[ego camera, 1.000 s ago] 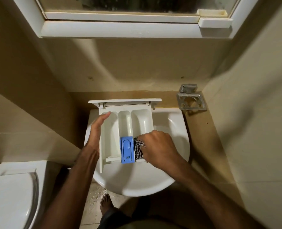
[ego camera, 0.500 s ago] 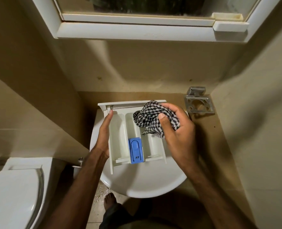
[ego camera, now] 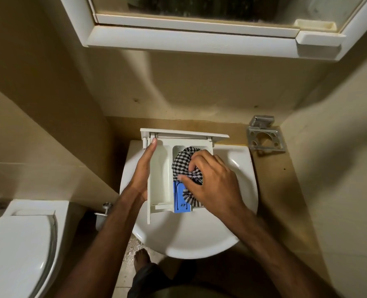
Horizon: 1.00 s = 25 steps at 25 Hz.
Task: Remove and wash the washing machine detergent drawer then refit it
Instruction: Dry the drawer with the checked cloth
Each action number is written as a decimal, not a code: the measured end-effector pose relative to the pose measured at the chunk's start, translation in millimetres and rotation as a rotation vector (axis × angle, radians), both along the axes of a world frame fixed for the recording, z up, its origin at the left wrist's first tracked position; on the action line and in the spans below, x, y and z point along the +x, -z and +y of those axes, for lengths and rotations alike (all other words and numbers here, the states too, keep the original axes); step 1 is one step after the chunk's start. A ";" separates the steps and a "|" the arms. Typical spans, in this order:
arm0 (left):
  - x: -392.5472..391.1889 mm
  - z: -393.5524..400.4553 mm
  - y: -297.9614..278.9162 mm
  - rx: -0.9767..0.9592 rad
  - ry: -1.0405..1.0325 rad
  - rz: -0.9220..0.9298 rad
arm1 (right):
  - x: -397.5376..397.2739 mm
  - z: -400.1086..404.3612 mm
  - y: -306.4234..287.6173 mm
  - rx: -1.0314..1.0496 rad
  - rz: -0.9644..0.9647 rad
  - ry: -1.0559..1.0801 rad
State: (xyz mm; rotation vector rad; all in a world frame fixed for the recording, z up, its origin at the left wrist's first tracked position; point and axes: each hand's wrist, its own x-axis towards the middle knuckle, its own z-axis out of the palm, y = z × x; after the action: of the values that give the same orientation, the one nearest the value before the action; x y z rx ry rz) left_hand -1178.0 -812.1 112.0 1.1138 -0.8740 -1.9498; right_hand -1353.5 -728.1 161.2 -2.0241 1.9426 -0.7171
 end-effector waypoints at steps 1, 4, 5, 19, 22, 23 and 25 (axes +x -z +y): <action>-0.4 0.4 0.1 0.004 0.003 0.008 | 2.2 -3.8 -1.0 0.030 -0.004 0.037; -0.8 1.6 0.7 -0.002 -0.008 -0.009 | 6.2 -15.4 -6.2 0.244 0.085 0.131; -0.9 2.0 0.3 -0.001 -0.025 -0.024 | 7.7 -16.8 -6.7 0.287 0.131 0.155; -6.7 11.6 -17.0 -0.059 -0.014 -0.163 | 18.4 -2.2 5.5 -0.102 0.073 0.107; -5.7 13.8 -12.1 -0.014 0.025 -0.054 | 27.1 -2.8 5.0 0.041 0.296 0.055; -6.5 14.6 -12.7 0.011 -0.002 -0.055 | 30.8 -2.7 3.3 0.070 0.317 0.047; -9.8 17.3 -11.0 0.020 -0.017 -0.077 | 38.8 -6.1 -0.1 0.131 0.281 0.077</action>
State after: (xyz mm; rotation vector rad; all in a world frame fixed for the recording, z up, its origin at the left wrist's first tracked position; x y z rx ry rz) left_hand -1187.8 -794.8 123.0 1.2112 -0.8842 -1.9169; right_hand -1314.7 -734.2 161.3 -2.0706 2.1659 -0.3229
